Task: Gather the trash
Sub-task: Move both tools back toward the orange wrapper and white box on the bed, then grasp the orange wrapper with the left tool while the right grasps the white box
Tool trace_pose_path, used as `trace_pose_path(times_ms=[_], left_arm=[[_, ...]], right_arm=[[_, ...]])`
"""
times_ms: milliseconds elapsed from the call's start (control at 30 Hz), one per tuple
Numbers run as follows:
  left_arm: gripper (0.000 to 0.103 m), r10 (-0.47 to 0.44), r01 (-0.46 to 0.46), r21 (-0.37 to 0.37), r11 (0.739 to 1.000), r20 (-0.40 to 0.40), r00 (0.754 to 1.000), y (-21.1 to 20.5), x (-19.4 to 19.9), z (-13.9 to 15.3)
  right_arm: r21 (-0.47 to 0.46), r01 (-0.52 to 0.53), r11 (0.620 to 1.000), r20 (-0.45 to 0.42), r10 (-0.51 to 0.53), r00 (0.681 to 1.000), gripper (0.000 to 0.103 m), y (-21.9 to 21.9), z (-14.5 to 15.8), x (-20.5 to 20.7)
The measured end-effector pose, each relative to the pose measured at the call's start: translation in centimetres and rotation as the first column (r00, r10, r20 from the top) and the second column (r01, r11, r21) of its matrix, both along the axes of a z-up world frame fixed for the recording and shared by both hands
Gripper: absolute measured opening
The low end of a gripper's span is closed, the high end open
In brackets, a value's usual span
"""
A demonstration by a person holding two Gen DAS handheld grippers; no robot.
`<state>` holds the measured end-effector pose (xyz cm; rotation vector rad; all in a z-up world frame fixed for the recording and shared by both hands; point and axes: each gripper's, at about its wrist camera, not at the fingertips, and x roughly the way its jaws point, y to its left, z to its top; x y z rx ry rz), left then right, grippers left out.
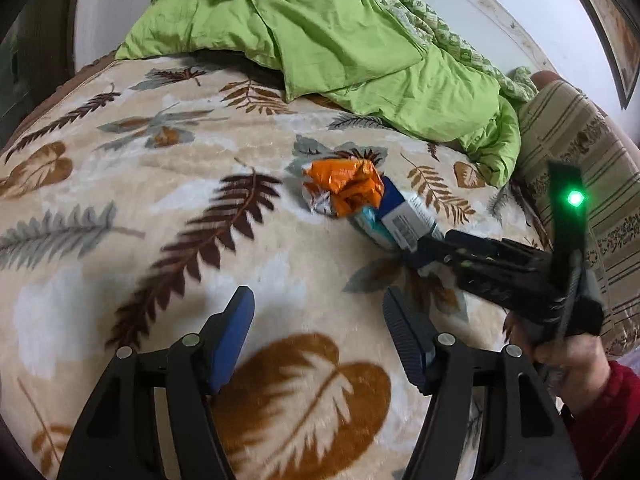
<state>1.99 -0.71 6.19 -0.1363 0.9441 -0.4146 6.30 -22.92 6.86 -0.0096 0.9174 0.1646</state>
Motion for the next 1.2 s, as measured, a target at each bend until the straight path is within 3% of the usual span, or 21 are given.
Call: trace_pose_path(times_ms=[100, 167, 300, 433, 567, 767, 833, 900, 967, 1033, 1133, 1200], left_arm=[[0.069, -0.018, 0.018, 0.008, 1.000, 0.008, 1.000, -0.7, 1.6, 0.0], [0.069, -0.023, 0.023, 0.017, 1.000, 0.009, 1.000, -1.3, 2.9, -0.1], [0.070, -0.042, 0.041, 0.045, 0.998, 0.014, 0.999, -2.9, 5.1, -0.4], [0.072, -0.066, 0.065, 0.058, 0.996, 0.019, 0.998, -4.0, 6.6, -0.5], [0.073, -0.053, 0.053, 0.047, 0.997, 0.005, 0.999, -4.0, 8.0, -0.6], [0.073, -0.039, 0.039, -0.007, 0.999, -0.007, 0.999, -3.3, 8.7, -0.4], [0.073, -0.041, 0.041, -0.013, 0.999, -0.010, 0.999, -3.4, 8.9, -0.4], [0.074, -0.044, 0.044, -0.013, 0.999, -0.017, 0.999, -3.8, 9.2, -0.6], [0.074, -0.046, 0.046, -0.007, 0.999, -0.020, 0.999, -4.4, 9.6, -0.8], [0.074, -0.049, 0.049, 0.013, 0.999, -0.023, 0.999, -5.4, 10.1, -1.2], [0.074, -0.045, 0.046, 0.034, 0.998, -0.027, 0.999, -6.4, 11.1, -2.0], [0.074, -0.028, 0.029, 0.086, 0.996, -0.017, 0.999, -6.7, 11.8, -2.7]], right_arm=[[-0.045, 0.001, 0.999, 0.021, 0.000, 1.000, 0.052, -0.1, -0.5, 0.9], [-0.021, 0.010, 1.000, 0.022, -0.010, 1.000, 0.051, -0.6, -0.5, 1.3], [0.046, 0.028, 0.999, 0.033, -0.029, 0.999, 0.035, -1.7, -0.3, 1.0], [0.100, 0.009, 0.995, 0.038, -0.013, 0.999, 0.035, -2.3, 0.3, 0.6], [0.084, -0.031, 0.996, 0.072, 0.025, 0.997, 0.061, -2.4, 1.0, 1.2], [0.120, -0.092, 0.989, 0.019, 0.090, 0.996, 0.061, -1.4, -0.6, 3.0], [0.141, -0.086, 0.986, 0.012, 0.085, 0.996, 0.058, -1.4, -1.1, 3.0], [0.170, -0.065, 0.983, 0.015, 0.063, 0.998, 0.042, -2.0, -0.9, 2.5], [0.228, -0.032, 0.973, 0.020, 0.028, 0.999, 0.037, -3.0, -0.3, 1.7], [0.251, -0.009, 0.968, 0.019, 0.004, 1.000, 0.010, -3.5, 0.0, 0.8], [0.247, -0.002, 0.969, 0.011, -0.001, 1.000, 0.008, -3.6, -0.1, 0.0], [0.264, 0.003, 0.965, 0.000, -0.003, 1.000, 0.009, -3.8, -0.1, -0.2]])
